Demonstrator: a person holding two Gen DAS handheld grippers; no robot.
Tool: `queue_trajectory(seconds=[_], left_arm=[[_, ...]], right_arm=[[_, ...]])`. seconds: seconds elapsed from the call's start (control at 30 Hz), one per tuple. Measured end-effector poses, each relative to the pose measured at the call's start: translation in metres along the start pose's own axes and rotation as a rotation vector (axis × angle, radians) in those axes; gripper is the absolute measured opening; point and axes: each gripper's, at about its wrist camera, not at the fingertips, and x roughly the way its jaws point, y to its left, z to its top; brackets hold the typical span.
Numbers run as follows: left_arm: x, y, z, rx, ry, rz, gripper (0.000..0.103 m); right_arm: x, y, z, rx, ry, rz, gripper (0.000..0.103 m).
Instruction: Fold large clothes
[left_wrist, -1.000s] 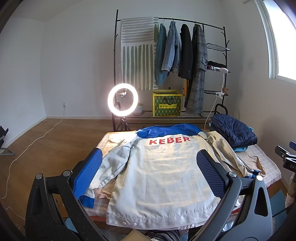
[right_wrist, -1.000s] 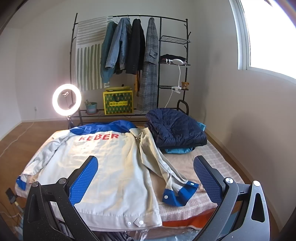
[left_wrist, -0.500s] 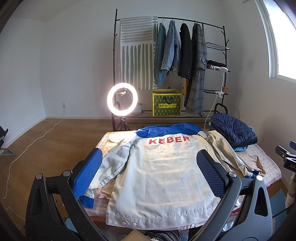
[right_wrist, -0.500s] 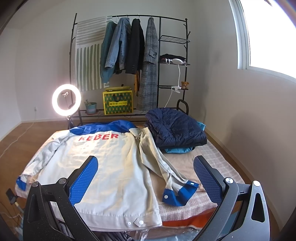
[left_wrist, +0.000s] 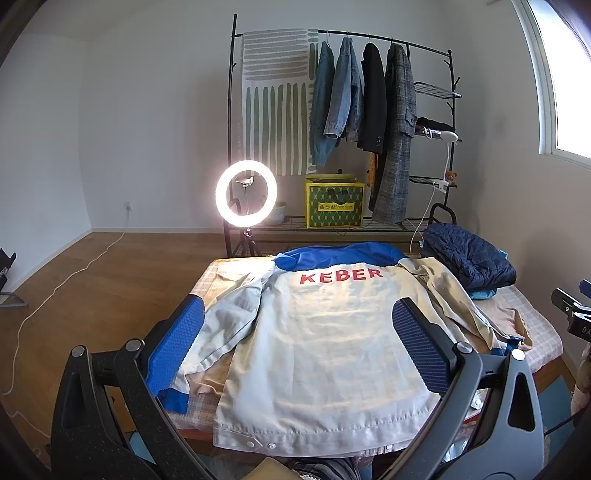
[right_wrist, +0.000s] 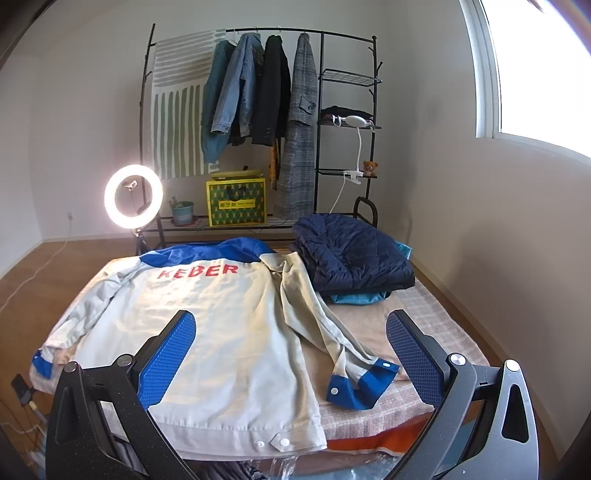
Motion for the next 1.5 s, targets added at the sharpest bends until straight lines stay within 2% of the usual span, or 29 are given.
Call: queue_trajectory(seconds=[0.17, 0.33, 0.53, 0.7, 0.77, 0.83, 0.9, 0.93, 1.07, 1.27, 1.4, 1.47, 1.5], left_arm=[[0.003, 0.011, -0.002, -0.004, 0.001, 0.015, 0.103], [0.019, 0.038, -0.015, -0.009, 0.016, 0.051, 0.103], [0.048, 0.080, -0.030, -0.008, 0.084, 0.119, 0.103], [0.087, 0.134, -0.054, -0.086, 0.180, 0.148, 0.102], [0.103, 0.160, -0.068, -0.118, 0.220, 0.146, 0.100], [0.117, 0.182, -0.080, -0.152, 0.256, 0.145, 0.088], [0.135, 0.209, -0.095, -0.206, 0.300, 0.157, 0.080], [0.141, 0.219, -0.100, -0.235, 0.319, 0.156, 0.079], [0.177, 0.264, -0.130, -0.326, 0.409, 0.122, 0.079], [0.233, 0.290, -0.175, -0.443, 0.557, 0.052, 0.079], [0.272, 0.299, -0.195, -0.413, 0.632, 0.121, 0.079], [0.287, 0.303, -0.203, -0.388, 0.660, 0.147, 0.072], [0.296, 0.305, -0.208, -0.384, 0.677, 0.146, 0.062]], right_arm=[[0.004, 0.011, 0.003, -0.006, 0.002, 0.008, 0.103], [0.013, 0.029, 0.008, -0.015, 0.009, 0.040, 0.103], [0.030, 0.061, 0.015, -0.056, 0.008, 0.094, 0.103], [0.049, 0.080, 0.019, -0.074, -0.031, 0.161, 0.103], [0.056, 0.085, 0.018, -0.073, -0.062, 0.207, 0.103], [0.066, 0.090, 0.018, -0.063, -0.077, 0.262, 0.103], [0.077, 0.094, 0.019, -0.051, -0.075, 0.303, 0.103], [0.082, 0.097, 0.019, -0.045, -0.071, 0.316, 0.103], [0.106, 0.101, 0.019, -0.018, -0.002, 0.337, 0.103], [0.140, 0.100, 0.008, 0.075, 0.132, 0.386, 0.102], [0.153, 0.099, 0.001, 0.104, 0.180, 0.385, 0.093], [0.158, 0.101, -0.002, 0.114, 0.195, 0.386, 0.092], [0.160, 0.102, -0.002, 0.116, 0.200, 0.385, 0.092]])
